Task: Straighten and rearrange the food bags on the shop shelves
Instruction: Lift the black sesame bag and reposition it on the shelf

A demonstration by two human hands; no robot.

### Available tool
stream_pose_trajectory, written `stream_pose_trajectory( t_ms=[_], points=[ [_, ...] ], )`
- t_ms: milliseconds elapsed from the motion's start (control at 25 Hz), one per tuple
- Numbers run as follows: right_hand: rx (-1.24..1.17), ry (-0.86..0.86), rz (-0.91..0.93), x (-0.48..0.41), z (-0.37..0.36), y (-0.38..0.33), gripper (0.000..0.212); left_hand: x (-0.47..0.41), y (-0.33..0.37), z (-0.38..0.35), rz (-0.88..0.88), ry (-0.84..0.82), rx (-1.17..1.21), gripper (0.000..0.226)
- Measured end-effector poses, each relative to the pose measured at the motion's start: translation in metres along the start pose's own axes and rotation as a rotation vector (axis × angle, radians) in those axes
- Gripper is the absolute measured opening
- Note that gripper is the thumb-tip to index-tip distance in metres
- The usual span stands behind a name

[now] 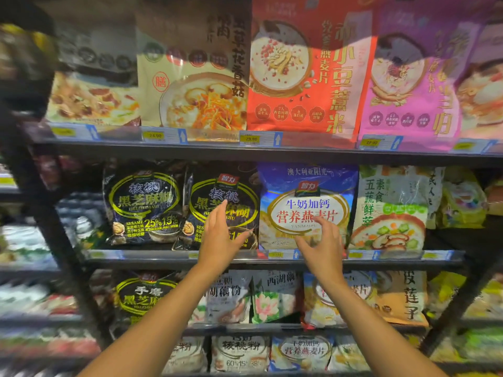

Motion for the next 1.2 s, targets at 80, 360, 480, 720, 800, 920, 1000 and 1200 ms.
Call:
stream_pose_trajectory(
  t_ms=[80, 360, 480, 720, 800, 920, 1000, 1200],
  points=[
    [-0.038, -0.058, 0.032, 0.019, -0.015, -0.018, 0.058, 0.009, -0.013, 0.02, -0.026, 0.01, -0.074, 0.099],
    [-0.133, -0.176, 0.021, 0.062, -0.063, -0.062, 0.059, 0.001, -0.066, 0.069, -0.044, -0.001, -0.244, 0.102],
    [-0.163, -0.203, -0.03, 0.071, -0.086, -0.067, 0.06, -0.012, -0.084, 0.075, -0.018, -0.004, -0.231, 0.103],
    [-0.097, -0.188, -0.142, 0.071, -0.138, -0.069, 0.071, -0.067, -0.127, 0.061, 0.134, -0.137, -0.058, 0.105],
    [-0.071, -0.178, -0.172, 0.068, -0.148, -0.069, 0.075, -0.084, -0.135, 0.053, 0.18, -0.172, -0.033, 0.099],
    [-0.022, -0.164, -0.233, 0.065, -0.164, -0.059, 0.083, -0.111, -0.15, 0.034, 0.247, -0.244, -0.051, 0.068],
    [0.021, -0.169, -0.262, 0.063, -0.174, -0.052, 0.085, -0.123, -0.158, 0.022, 0.307, -0.271, -0.006, 0.055],
    [0.127, -0.166, -0.284, 0.057, -0.188, -0.042, 0.068, -0.136, -0.176, 0.009, 0.435, -0.327, -0.016, 0.05]
  ],
)
Point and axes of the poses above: each hand's wrist, its own x-axis away from the middle knuckle, its own z-axis out of the back of the hand, y = z × x, the point moved 8 cm from there along -x, towards the middle knuckle, and after that the axes turned 12 degrees about y, right-handed, at the moved point
